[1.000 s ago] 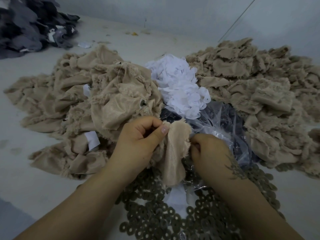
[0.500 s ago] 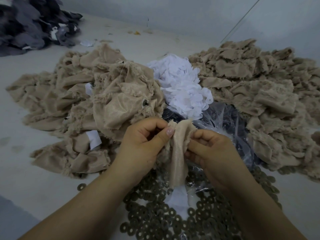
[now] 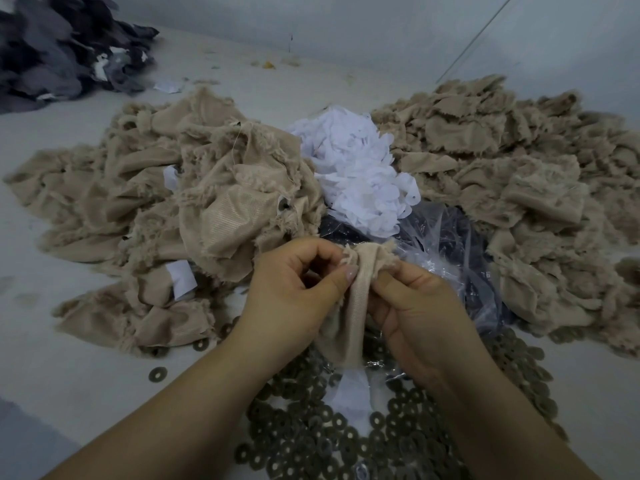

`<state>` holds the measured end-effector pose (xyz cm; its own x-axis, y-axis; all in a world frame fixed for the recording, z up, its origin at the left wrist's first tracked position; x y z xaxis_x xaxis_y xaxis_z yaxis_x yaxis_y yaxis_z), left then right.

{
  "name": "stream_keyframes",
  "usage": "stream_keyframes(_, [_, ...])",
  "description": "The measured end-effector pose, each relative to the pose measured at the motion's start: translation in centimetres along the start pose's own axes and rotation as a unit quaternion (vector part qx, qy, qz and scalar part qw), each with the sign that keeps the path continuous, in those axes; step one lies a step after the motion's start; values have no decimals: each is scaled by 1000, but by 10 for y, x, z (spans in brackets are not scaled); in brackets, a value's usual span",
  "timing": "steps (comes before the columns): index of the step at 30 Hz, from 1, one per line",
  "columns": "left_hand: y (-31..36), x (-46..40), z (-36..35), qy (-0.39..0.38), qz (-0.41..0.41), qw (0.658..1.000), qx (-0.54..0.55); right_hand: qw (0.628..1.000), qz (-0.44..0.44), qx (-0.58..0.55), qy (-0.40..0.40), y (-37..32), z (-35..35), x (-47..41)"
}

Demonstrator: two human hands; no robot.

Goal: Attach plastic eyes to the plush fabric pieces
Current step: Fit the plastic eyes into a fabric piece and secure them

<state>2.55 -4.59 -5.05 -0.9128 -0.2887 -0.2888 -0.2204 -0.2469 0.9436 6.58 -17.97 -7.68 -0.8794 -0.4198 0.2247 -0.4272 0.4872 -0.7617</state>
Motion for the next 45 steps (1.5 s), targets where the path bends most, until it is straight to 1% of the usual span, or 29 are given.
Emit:
stream_keyframes(8, [0,2,-2,28,-9,999,-27,993,11,92,70,4,8,3])
stream_keyframes(10, [2,2,0,32,-10,999,-13,994,-3,81,71,2,8,2])
stream_keyframes(11, [2,2,1,29,-9,1000,0,996,-26,48,71,2,8,0])
stream_keyframes(12, [3,2,2,25,-7,1000,12,995,-68,-6,73,3,11,-3])
stream_keyframes(13, [4,2,3,22,-5,1000,20,985,-132,-84,68,5,11,-2])
stream_keyframes(15, [4,1,5,21,3,999,25,935,-262,-235,31,7,3,3])
stream_keyframes(16, [4,1,5,22,7,999,26,914,-298,-276,8,6,1,5])
stream_keyframes(17, [3,1,5,22,10,999,28,903,-320,-286,-19,5,-2,9])
stream_keyframes(18, [3,1,4,23,12,999,30,901,-334,-273,-33,7,-2,12])
stream_keyframes(19, [2,2,3,23,14,999,34,913,-335,-230,-29,11,-1,12])
stream_keyframes(20, [2,2,2,22,16,999,37,937,-311,-159,-16,15,3,10])
stream_keyframes(21, [1,3,1,18,18,999,39,960,-271,-74,-1,16,7,7])
stream_keyframes(22, [1,3,0,14,19,999,36,976,-215,-13,20,15,10,4])
stream_keyframes(24, [1,3,-1,8,14,1000,20,992,-114,42,42,10,10,-1])
stream_keyframes(26, [0,2,-1,8,6,1000,3,994,-61,79,51,5,11,-2])
stream_keyframes(29, [0,0,-1,10,-4,1000,-15,990,-31,103,87,1,16,-3])
stream_keyframes(33, [3,0,-2,10,-29,998,-50,984,35,161,72,-3,13,-1])
stream_keyframes(37, [7,-1,-2,21,-37,996,-83,982,77,164,53,-6,10,4])
stream_keyframes(39, [10,0,0,38,-44,992,-108,979,82,178,49,-7,6,6])
stream_keyframes(42, [15,2,-1,48,-57,987,-145,980,75,164,78,-6,10,7])
stream_keyframes(45, [17,2,0,63,-54,983,-161,976,76,184,88,-7,13,8])
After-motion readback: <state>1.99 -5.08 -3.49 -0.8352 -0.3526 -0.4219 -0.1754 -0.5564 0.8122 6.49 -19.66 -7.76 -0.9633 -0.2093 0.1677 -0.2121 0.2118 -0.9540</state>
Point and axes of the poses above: each hand's wrist, its own x-axis away from the middle knuckle, its own z-axis out of the back of the hand, y = z × x, the point moved 6 cm from there along -x, towards the middle knuckle, and after that the axes turned 7 degrees about -x, right-handed, at the moved point
